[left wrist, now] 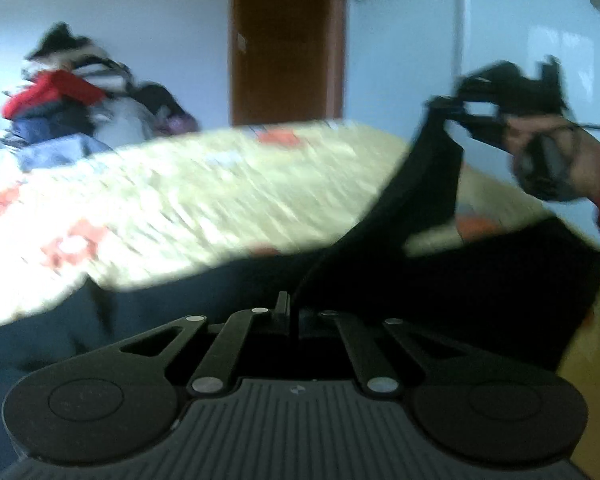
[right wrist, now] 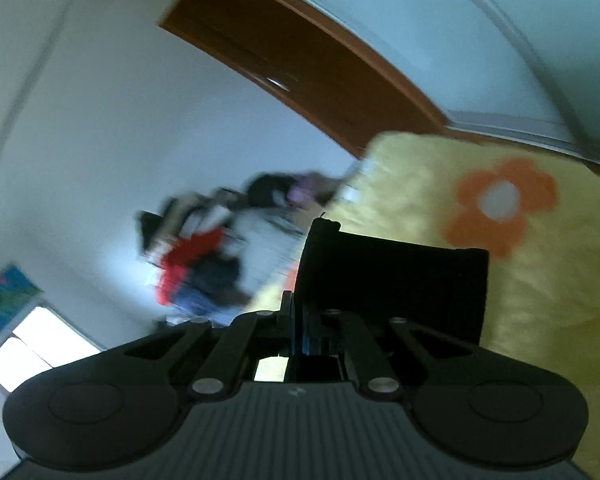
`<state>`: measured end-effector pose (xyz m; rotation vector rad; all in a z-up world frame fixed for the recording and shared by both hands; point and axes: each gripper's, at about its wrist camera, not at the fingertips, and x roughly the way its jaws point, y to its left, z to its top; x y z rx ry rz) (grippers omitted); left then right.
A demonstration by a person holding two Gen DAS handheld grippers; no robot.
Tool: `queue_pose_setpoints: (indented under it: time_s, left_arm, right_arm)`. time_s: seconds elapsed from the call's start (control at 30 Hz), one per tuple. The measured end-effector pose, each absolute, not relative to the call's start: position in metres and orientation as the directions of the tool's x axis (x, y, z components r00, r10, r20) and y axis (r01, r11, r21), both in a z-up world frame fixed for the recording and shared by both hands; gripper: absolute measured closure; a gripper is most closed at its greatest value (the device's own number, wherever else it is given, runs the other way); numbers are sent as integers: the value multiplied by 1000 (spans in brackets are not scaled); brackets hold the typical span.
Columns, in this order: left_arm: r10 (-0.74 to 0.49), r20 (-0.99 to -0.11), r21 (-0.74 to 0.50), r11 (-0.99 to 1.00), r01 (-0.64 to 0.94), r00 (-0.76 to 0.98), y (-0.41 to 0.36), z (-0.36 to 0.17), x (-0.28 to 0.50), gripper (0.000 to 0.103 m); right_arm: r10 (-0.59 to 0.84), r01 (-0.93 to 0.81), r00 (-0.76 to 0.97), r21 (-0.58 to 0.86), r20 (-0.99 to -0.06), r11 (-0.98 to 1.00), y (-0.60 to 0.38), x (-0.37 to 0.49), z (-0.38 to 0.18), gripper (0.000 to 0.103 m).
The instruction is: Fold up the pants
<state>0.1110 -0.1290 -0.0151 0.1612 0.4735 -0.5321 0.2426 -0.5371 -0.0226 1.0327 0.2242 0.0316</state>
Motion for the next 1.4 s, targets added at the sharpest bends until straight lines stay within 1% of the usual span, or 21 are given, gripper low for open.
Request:
queue_pose_setpoints:
  time_s: [0.07, 0.1, 0.13, 0.17, 0.2, 0.23, 0.3, 0.4, 0.47, 0.53, 0.63, 0.77, 0.9, 1.03, 1.17, 1.4]
  left_arm:
    - [-426, -398, -9, 887, 461, 812, -115, 5, 116, 99]
    - [-427, -346, -57, 898, 435, 835, -103, 18, 118, 99]
    - [-436, -289, -96, 899, 427, 852, -91, 30, 117, 99]
    - [-443, -252, -112, 897, 428, 861, -84, 38, 114, 98]
    - [-455, -233, -105, 890, 443, 860, -79, 46, 110, 99]
    - [-478, -255, -77, 876, 475, 840, -79, 49, 107, 99]
    - [-534, -334, -45, 832, 553, 776, -83, 42, 96, 99]
    - [-608, -439, -30, 746, 666, 661, -96, 14, 71, 98]
    - [-633, -479, -33, 705, 708, 608, -103, -2, 56, 98]
    - [-642, -510, -36, 682, 731, 573, -109, -12, 46, 98]
    - [-640, -519, -34, 677, 735, 566, -111, -15, 43, 98]
    - [-637, -544, -60, 678, 732, 546, -116, -17, 45, 98]
    - [-619, -561, -22, 675, 738, 550, -111, -23, 42, 98]
    - [-612, -568, -4, 671, 742, 550, -109, -26, 38, 98]
    - [-621, -566, -2, 659, 752, 543, -106, -27, 36, 98]
    - [-628, -569, -1, 646, 763, 531, -101, -30, 33, 98]
  right_arm:
    - [149, -21, 987, 867, -62, 497, -536, 234, -1, 99]
    - [151, -81, 988, 865, 6, 496, -535, 227, 12, 99]
    - [157, -151, 984, 852, 82, 502, -533, 216, 24, 99]
    - [155, -204, 977, 829, 143, 521, -530, 203, 34, 99]
    - [148, -220, 975, 814, 165, 538, -529, 190, 39, 99]
    - [136, -200, 979, 811, 149, 550, -528, 177, 40, 99]
    - [89, -104, 994, 832, 65, 545, -529, 149, 27, 99]
    - [-6, 57, 998, 875, -62, 481, -539, 99, -13, 99]
    - [-68, 150, 989, 891, -133, 429, -544, 64, -39, 99]
    - [-116, 208, 978, 895, -176, 396, -545, 36, -54, 99]
    - [-161, 250, 966, 891, -202, 378, -546, 6, -64, 99]
    - [-181, 317, 948, 843, -263, 435, -544, -8, -62, 99]
    - [-189, 395, 919, 800, -347, 451, -539, -2, -67, 99]
    - [-211, 454, 890, 746, -404, 487, -530, -10, -72, 99]
    - [-249, 503, 863, 712, -439, 489, -527, -23, -78, 99]
    - [-289, 538, 840, 638, -458, 551, -519, -20, -71, 99]
